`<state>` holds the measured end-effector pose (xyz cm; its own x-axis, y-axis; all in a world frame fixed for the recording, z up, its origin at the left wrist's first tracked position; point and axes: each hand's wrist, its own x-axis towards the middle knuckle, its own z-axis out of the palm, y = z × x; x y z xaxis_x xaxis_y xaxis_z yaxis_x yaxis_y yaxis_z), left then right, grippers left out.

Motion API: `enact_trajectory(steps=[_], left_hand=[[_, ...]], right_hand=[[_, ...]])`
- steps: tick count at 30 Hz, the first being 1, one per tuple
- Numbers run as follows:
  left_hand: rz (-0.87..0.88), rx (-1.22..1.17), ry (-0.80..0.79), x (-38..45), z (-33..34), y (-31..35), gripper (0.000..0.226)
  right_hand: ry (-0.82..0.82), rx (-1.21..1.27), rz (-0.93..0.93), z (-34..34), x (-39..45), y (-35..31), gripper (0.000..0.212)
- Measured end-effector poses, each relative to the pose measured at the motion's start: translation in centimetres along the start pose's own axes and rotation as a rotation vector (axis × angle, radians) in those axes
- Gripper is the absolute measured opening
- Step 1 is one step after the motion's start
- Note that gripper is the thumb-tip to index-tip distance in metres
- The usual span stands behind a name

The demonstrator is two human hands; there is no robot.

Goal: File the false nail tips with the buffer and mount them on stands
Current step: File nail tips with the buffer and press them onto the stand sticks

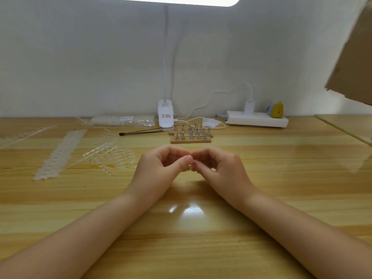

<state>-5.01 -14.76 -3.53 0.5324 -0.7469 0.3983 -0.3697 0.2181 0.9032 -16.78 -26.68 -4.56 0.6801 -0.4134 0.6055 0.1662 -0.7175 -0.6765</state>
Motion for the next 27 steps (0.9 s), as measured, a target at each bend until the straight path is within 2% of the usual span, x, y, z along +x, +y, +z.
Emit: enact_trajectory(steps=[10,16,19,21,23,27], left_hand=[[-0.014,-0.026,-0.032,0.2,-0.5,-0.1,0.004],[0.048,-0.059,-0.030,-0.1,-0.1,0.2,0.010],[0.069,0.067,0.047,0.0,-0.2,0.1,0.009],[0.074,0.174,0.081,0.1,-0.5,-0.2,0.012],[0.061,0.214,0.116,0.2,-0.7,-0.5,0.018],[0.041,0.283,0.143,0.4,-0.9,-1.0,0.024]], right_hand=[[0.007,0.003,0.026,0.2,0.0,-0.2,0.014],[0.020,0.004,0.001,-0.2,0.0,-0.2,0.015],[0.064,0.026,0.074,-0.2,0.1,0.0,0.002],[0.106,0.019,0.129,-0.3,0.3,0.1,0.007],[0.132,-0.056,0.176,-0.6,0.5,0.4,0.006],[0.147,-0.361,0.368,-1.3,1.0,1.7,0.011]])
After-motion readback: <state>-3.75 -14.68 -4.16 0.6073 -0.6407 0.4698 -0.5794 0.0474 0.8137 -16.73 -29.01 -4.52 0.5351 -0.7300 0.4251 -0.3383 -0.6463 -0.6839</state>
